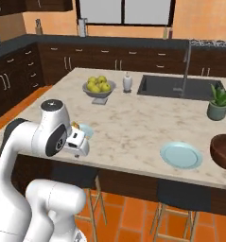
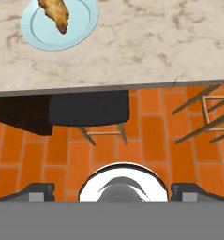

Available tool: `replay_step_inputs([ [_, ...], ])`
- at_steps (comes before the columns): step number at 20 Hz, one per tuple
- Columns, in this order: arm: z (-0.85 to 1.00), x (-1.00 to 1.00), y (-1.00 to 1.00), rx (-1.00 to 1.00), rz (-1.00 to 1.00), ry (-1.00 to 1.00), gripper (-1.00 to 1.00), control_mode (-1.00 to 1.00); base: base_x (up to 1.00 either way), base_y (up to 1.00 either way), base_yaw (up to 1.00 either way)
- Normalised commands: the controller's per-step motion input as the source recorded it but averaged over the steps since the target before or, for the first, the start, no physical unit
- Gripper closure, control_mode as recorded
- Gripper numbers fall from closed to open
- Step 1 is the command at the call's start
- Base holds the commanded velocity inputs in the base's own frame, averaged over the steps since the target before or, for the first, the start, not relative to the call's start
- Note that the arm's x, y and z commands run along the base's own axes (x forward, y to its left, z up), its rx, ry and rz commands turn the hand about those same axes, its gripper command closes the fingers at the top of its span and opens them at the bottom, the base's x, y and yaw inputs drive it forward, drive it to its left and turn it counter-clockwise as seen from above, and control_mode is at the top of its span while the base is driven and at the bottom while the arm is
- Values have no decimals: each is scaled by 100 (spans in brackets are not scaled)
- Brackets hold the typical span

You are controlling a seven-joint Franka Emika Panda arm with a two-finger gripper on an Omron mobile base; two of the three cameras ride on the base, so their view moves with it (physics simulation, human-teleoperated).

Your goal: Pick the chicken drumstick and broccoli from their plates and place them in the bowl. Then put the bowl in the fridge.

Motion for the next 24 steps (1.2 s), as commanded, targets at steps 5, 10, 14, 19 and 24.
replay_step_inputs([
  [5, 0, 0, 0, 0, 0, 0, -100, 100, 31, 65, 0],
  [10, 0, 0, 0, 0, 0, 0, -100, 100, 26, 49, 0],
  [14, 0, 23, -1, 0, 0, 1, -100, -100, 56, 49, 0],
  [19, 0, 78, -76, 1, 8, 10, -100, -100, 0, 0, 0],
  [24, -22, 69, -42, -1, 27, 5, -100, -100, 0, 0, 0],
])
